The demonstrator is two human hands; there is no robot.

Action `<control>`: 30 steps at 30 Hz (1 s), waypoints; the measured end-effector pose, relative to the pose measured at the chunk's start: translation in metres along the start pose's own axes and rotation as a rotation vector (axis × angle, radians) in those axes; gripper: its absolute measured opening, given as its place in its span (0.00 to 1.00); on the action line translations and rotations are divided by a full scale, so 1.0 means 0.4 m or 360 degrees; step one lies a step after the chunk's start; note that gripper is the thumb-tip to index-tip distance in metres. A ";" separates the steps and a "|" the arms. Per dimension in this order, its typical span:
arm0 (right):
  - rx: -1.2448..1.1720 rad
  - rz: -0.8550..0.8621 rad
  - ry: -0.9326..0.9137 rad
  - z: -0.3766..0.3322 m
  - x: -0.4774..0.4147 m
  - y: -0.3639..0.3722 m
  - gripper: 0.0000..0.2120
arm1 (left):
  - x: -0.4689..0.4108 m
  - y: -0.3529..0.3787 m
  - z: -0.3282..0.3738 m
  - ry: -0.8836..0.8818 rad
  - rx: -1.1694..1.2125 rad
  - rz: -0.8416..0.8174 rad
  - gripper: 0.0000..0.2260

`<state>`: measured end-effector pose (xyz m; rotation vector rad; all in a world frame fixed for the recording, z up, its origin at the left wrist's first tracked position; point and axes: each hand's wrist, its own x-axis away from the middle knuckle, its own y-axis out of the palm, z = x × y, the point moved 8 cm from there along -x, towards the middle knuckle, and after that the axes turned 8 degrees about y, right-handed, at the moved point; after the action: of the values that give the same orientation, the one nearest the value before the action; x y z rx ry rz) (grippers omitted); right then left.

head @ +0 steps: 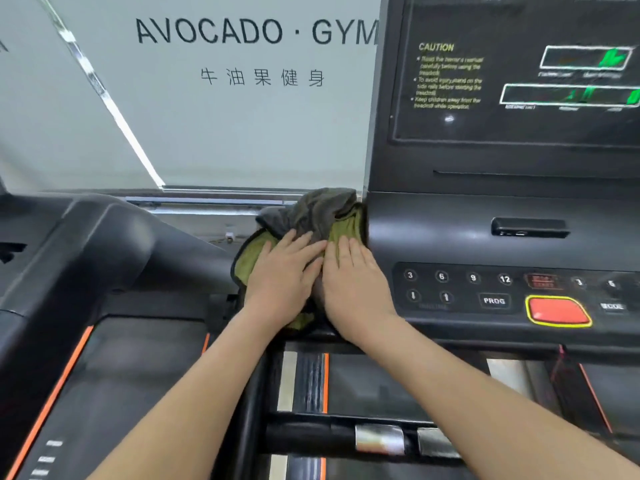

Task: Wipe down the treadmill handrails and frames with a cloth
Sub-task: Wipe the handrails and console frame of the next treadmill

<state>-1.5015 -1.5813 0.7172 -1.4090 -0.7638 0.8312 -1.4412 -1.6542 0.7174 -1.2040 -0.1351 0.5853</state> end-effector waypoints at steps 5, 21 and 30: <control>-0.0294 0.0101 -0.0204 0.013 0.151 -0.017 0.25 | 0.171 -0.019 0.092 -0.0120 0.0325 0.0160 0.19; -0.0641 0.0002 -0.0173 0.279 0.535 0.058 0.25 | 0.382 0.174 0.449 0.0431 -0.0352 -0.0423 0.41; -0.1256 0.0856 0.0255 0.701 0.745 -0.125 0.22 | 0.364 0.249 0.885 0.0414 0.0784 0.0107 0.38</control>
<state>-1.5844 -1.1806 0.7658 -2.4281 -0.6134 0.8366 -1.4949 -1.2625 0.7284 -0.7955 0.2591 0.4784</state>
